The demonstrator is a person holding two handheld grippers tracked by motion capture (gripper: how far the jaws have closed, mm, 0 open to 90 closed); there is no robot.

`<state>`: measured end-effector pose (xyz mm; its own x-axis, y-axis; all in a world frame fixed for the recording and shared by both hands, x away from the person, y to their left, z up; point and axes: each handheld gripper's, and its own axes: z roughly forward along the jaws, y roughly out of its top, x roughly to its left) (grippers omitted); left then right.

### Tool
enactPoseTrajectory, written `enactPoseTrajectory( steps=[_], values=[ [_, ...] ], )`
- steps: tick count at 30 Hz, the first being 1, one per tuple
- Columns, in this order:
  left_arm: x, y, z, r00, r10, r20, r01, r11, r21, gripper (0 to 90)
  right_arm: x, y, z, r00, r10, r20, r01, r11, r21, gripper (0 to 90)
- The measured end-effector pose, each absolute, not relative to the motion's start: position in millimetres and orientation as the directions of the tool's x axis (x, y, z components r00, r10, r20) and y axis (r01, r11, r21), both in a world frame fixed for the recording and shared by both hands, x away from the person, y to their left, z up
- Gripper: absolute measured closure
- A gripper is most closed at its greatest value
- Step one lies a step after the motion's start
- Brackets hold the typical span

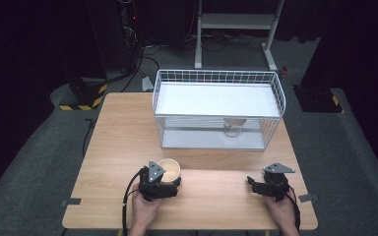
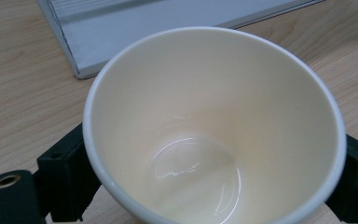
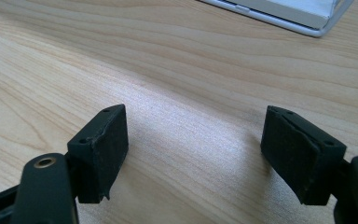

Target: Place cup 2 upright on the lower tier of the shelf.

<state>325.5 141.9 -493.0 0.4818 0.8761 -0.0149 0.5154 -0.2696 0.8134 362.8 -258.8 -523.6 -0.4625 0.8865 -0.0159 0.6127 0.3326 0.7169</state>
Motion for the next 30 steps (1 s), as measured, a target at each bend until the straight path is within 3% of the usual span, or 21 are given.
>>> enactPoseTrajectory(
  steps=[30],
  values=[
    [334,131,-481,0.498,0.867,-0.011,0.504,-0.279,0.817,9.8,363,-259,-524,-0.464,0.886,-0.017,0.612,0.334,0.717,23.0]
  ],
)
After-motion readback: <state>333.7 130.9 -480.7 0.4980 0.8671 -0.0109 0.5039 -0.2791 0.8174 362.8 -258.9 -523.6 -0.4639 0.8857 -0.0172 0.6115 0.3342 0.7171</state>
